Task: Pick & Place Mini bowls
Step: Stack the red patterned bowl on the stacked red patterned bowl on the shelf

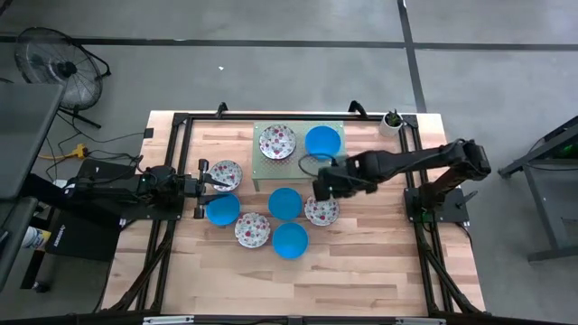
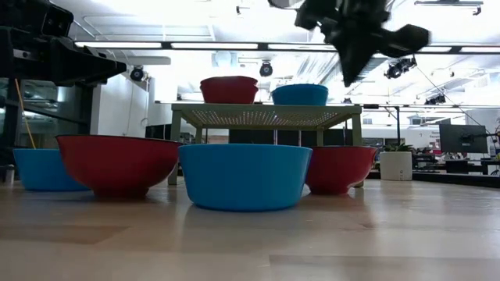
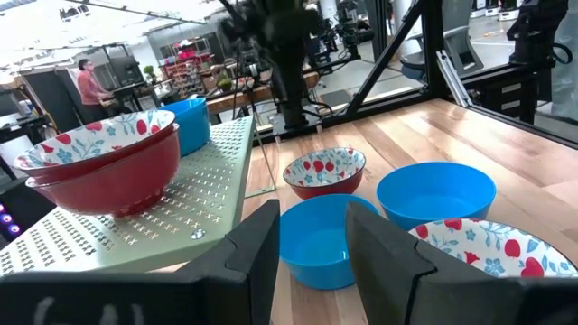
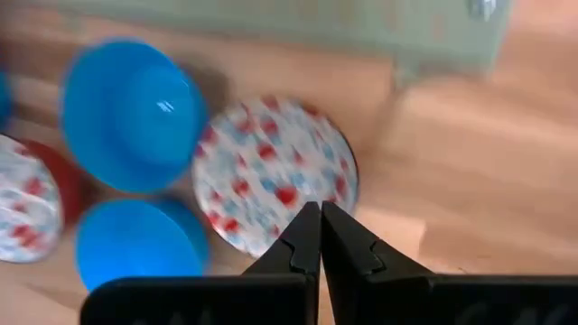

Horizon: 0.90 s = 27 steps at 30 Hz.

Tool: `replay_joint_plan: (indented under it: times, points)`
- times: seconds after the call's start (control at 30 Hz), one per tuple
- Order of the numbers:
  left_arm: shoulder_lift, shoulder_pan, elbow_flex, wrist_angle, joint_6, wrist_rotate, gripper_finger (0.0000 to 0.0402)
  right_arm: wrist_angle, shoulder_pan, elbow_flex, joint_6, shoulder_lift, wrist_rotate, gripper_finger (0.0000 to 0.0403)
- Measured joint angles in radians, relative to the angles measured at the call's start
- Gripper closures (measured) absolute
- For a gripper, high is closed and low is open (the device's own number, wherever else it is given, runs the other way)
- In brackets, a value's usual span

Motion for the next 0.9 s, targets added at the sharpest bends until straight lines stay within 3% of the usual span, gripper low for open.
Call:
replay_joint_plan:
  times: [0.27,0.63,0.9]
  points:
    - [0.0,0.0,0.0,0.0,0.0,0.0,0.0278,0.114,0.047,-0.163,0.142,0.0,-0.103,0.0397]
    - [0.0,0.0,0.0,0.0,0.0,0.0,0.0278,0.316,0.046,-0.322,0.191,0.001,-0.141,0.0294]
    - [0.0,0.0,0.0,0.0,0.0,0.0,0.0278,0.38,0.046,-0.383,0.219,0.002,-0.117,0.0282]
